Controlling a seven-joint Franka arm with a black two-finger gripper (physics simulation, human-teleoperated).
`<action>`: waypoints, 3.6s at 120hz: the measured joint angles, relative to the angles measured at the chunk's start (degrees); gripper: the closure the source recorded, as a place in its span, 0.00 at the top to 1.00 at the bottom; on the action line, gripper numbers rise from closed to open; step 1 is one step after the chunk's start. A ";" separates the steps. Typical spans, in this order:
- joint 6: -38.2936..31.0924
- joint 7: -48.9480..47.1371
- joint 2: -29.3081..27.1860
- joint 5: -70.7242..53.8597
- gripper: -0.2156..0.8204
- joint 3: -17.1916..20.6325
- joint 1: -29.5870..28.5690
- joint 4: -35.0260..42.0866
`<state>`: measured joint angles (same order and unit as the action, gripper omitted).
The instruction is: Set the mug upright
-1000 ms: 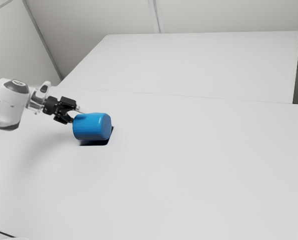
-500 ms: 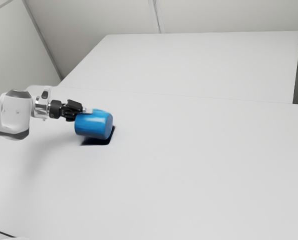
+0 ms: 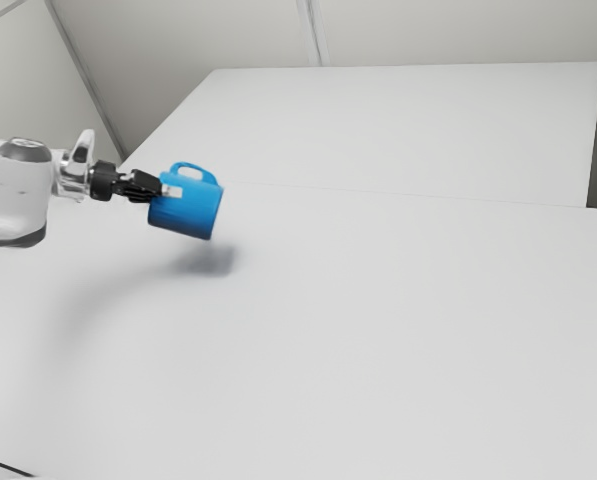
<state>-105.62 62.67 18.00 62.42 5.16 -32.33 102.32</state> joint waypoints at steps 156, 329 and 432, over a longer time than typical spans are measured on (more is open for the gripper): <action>-18.86 -43.12 -26.42 -53.63 0.03 -0.74 27.71 25.26; -27.67 -60.45 -22.00 -55.96 0.35 -0.68 30.26 31.12; -7.44 -58.74 -21.66 -55.40 0.76 -0.85 30.17 12.09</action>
<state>-113.06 3.93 -3.66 7.01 4.31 -2.16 114.41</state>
